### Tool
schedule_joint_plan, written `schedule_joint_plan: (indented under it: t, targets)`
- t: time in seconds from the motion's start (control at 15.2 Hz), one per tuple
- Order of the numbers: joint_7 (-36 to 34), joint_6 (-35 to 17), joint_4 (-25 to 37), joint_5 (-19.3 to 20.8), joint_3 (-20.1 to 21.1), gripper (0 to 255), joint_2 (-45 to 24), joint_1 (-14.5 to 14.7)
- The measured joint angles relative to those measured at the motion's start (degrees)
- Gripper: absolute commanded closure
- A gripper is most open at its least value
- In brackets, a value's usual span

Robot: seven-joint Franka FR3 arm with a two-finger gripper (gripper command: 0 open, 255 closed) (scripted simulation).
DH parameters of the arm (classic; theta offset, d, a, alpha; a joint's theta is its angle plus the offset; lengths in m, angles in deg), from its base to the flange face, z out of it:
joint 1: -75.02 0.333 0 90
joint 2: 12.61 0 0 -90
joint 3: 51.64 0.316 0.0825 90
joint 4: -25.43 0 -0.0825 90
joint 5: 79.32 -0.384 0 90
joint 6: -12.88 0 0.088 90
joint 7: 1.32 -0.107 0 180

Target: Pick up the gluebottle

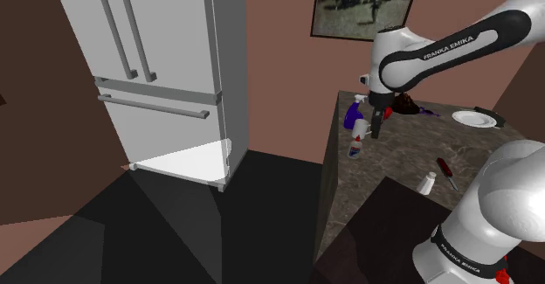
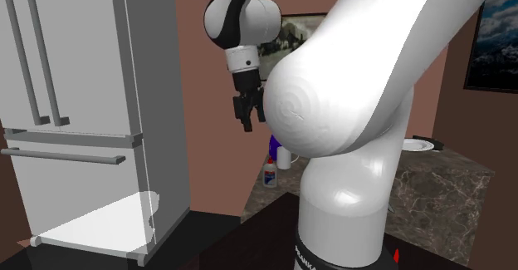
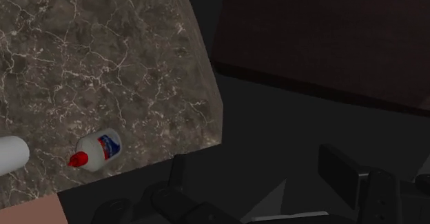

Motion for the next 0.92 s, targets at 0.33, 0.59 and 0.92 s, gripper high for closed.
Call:
schedule_joint_plan:
  t: [0.33,0.59,0.92]
  targets:
    - [6.01,-11.02,2.05,3.98,-4.19,0,-11.11,-0.65]
    - [10.80,-19.68,5.38,5.04,-6.54,0,-21.38,-0.96]
    - [17.12,-29.04,10.75,4.42,-7.51,0,-33.75,-2.55]
